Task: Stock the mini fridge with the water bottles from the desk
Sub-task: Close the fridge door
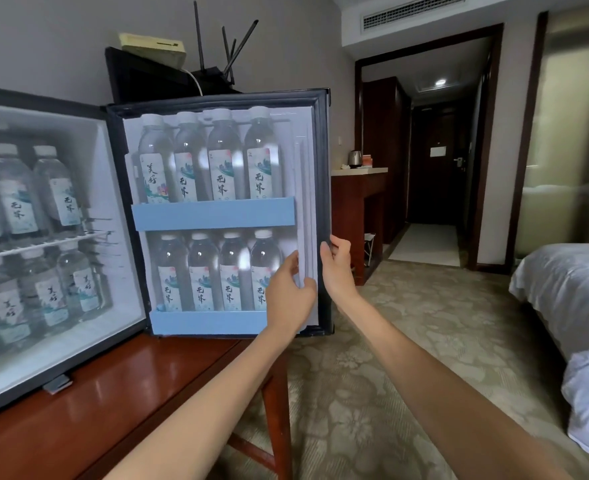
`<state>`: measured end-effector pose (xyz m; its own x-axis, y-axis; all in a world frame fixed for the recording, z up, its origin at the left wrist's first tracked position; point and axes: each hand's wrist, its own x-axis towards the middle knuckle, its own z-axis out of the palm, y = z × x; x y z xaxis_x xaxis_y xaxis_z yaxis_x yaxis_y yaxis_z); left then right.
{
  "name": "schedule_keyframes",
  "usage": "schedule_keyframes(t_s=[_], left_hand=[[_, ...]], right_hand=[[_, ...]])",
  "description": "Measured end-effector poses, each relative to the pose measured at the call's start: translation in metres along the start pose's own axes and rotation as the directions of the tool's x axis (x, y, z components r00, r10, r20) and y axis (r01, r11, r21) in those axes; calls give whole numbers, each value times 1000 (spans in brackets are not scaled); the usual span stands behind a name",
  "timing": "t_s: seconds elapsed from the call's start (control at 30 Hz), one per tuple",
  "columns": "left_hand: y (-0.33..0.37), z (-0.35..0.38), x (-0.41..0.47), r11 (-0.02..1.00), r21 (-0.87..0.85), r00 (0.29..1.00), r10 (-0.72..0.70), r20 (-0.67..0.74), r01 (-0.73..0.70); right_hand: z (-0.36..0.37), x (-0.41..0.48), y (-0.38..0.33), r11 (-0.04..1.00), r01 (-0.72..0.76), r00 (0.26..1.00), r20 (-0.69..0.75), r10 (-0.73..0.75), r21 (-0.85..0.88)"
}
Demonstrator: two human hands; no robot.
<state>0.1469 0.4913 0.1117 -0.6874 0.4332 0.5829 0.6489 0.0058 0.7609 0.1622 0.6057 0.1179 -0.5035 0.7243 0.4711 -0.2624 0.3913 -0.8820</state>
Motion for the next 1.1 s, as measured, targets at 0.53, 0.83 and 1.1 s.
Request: schedule_keyframes(t_s=[0.53,0.83,1.1], left_hand=[[7,-99,-95,997,-10,972,78,-222,-82],[0,-189,-138,994,92,940,88,-330,-60],[0,-258,-170,967,236,866,197,-459,-95]], right_hand=[[38,-141,-53,978,202,949,-259,-180,60],[107,-225,-74,889,308,951,-123,-283,340],[178,-276,-93,855,335,892,158,-423,397]])
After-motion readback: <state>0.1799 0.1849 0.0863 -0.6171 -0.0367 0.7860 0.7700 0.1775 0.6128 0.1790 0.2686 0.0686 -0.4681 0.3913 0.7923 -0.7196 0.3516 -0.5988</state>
